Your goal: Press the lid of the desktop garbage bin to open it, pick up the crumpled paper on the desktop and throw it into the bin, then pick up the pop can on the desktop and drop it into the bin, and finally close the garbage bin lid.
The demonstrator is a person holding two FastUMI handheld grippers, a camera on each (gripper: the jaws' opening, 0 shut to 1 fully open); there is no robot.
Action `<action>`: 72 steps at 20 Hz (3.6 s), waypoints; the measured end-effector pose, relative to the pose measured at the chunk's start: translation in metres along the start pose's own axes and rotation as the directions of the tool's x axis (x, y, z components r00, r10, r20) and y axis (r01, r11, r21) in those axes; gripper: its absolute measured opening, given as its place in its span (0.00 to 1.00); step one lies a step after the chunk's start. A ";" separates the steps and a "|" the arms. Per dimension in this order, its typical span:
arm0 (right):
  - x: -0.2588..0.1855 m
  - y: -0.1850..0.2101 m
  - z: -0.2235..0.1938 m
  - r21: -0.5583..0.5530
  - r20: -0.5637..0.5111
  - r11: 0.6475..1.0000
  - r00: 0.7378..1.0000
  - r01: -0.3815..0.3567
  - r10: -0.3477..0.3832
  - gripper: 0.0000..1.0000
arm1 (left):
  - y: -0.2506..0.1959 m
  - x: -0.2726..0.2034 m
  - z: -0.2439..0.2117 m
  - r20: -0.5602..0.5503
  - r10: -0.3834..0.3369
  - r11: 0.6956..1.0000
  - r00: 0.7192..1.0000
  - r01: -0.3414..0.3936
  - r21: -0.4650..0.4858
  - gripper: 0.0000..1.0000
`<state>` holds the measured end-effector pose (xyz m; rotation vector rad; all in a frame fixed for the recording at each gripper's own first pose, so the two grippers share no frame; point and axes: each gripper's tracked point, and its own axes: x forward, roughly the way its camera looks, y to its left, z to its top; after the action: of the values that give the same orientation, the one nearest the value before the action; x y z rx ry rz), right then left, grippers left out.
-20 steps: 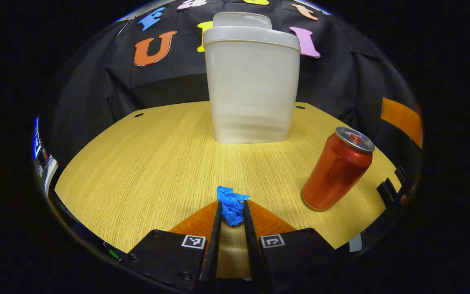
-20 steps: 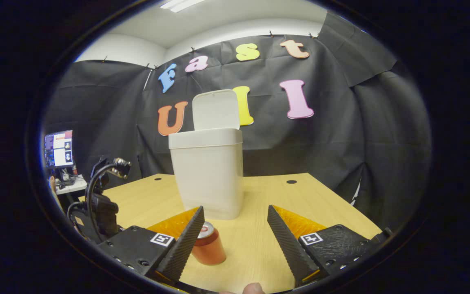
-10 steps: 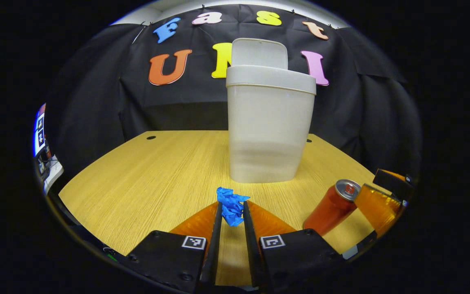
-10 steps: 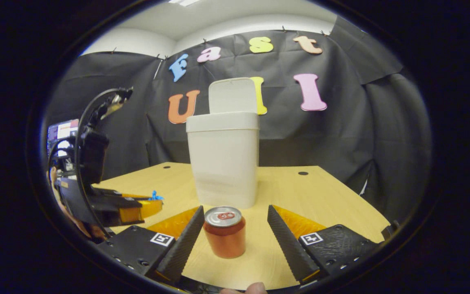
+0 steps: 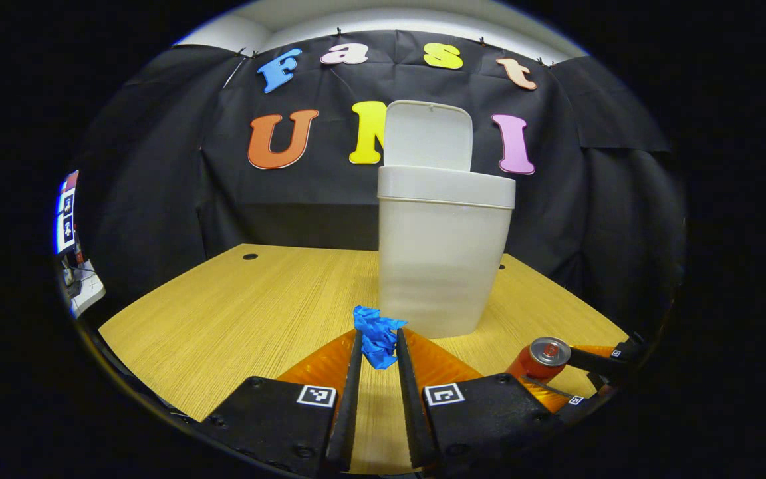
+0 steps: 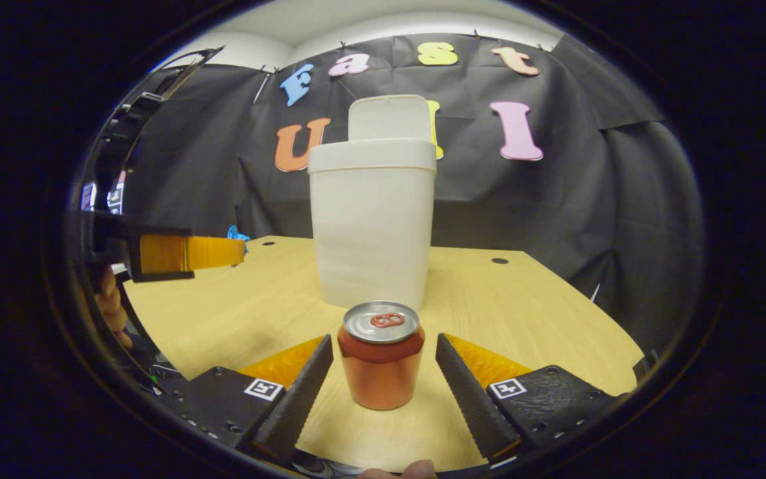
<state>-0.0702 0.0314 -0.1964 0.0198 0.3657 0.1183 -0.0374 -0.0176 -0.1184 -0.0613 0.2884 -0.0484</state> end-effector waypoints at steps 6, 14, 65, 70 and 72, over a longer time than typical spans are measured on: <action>0.020 0.001 -0.028 0.008 -0.088 1.000 0.996 -0.003 0.004 0.96 | 0.009 0.004 0.024 0.047 0.009 1.000 0.999 -0.009 -0.010 0.34; 0.032 0.003 -0.038 0.041 -0.139 0.999 0.990 -0.016 0.022 0.95 | 0.006 0.008 0.080 0.167 -0.001 1.000 0.986 0.001 -0.003 0.34; 0.044 0.001 0.239 -0.007 0.222 0.987 0.962 -0.160 0.158 0.80 | 0.075 0.053 0.148 0.266 0.012 1.000 0.964 -0.019 0.025 0.97; 0.064 0.009 0.289 0.020 0.222 0.983 0.960 -0.182 0.173 0.80 | 0.107 0.041 0.126 0.251 0.061 0.998 0.966 -0.063 -0.002 0.97; 0.074 0.018 0.306 0.032 0.216 0.978 0.957 -0.204 0.192 0.81 | 0.115 0.038 0.118 0.242 0.072 0.997 0.967 -0.069 -0.021 0.97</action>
<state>0.1055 0.0583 0.0638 0.1223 0.1529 0.3026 0.0367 0.1010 -0.0240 -0.0683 0.0454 0.0319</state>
